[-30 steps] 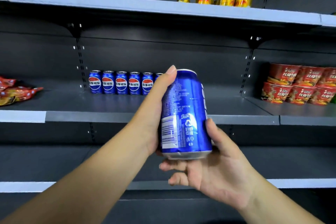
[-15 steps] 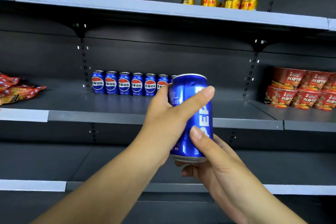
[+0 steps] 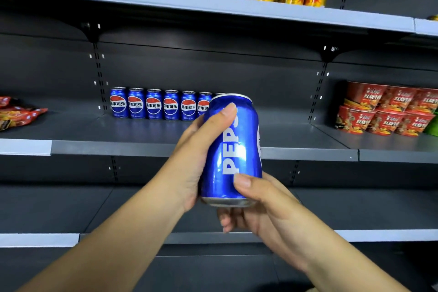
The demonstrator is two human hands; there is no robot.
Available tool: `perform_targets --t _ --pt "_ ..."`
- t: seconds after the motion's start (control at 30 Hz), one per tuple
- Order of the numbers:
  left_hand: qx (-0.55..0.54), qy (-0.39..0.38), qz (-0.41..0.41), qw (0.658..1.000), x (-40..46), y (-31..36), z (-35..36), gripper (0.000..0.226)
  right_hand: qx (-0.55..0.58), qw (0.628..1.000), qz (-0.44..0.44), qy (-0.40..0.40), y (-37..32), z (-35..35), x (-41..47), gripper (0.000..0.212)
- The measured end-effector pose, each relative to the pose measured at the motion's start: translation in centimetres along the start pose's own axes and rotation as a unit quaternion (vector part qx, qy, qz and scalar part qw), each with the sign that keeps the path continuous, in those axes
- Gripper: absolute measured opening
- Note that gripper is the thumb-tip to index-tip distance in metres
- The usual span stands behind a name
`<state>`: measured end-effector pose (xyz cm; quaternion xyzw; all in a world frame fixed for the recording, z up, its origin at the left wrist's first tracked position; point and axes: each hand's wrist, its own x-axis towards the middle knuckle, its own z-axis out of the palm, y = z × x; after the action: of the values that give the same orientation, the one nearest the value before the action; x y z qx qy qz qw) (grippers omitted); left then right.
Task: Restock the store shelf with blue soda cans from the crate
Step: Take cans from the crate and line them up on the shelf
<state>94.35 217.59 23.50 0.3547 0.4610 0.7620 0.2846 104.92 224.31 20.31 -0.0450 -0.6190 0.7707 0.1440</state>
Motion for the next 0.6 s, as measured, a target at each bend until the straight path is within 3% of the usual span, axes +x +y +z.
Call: perform_targets --t 0.07,0.2,0.33,0.47,0.6 --pt "-0.008 0.000 0.003 1.000 0.3 -0.3 -0.2 0.065 -0.064 0.995 -0.016 0.071 -0.4 0.6 0.0 0.063" --pt "0.006 0.040 0.038 0.998 -0.5 0.3 1.4 0.050 -0.177 0.977 -0.053 0.105 -1.5 1.3 -0.6 0.042" --pt "-0.021 0.032 0.048 0.998 -0.6 0.9 1.4 0.040 -0.182 0.979 -0.046 0.078 -1.7 0.8 -1.2 0.056" --pt "-0.050 -0.020 0.046 0.997 -0.4 0.7 1.1 0.043 -0.086 0.994 -0.059 0.029 -0.7 0.4 -1.3 0.061" --pt "-0.043 -0.043 0.042 0.997 -0.4 0.3 1.0 0.046 -0.073 0.985 -0.108 0.114 -0.2 1.2 -0.8 0.065"
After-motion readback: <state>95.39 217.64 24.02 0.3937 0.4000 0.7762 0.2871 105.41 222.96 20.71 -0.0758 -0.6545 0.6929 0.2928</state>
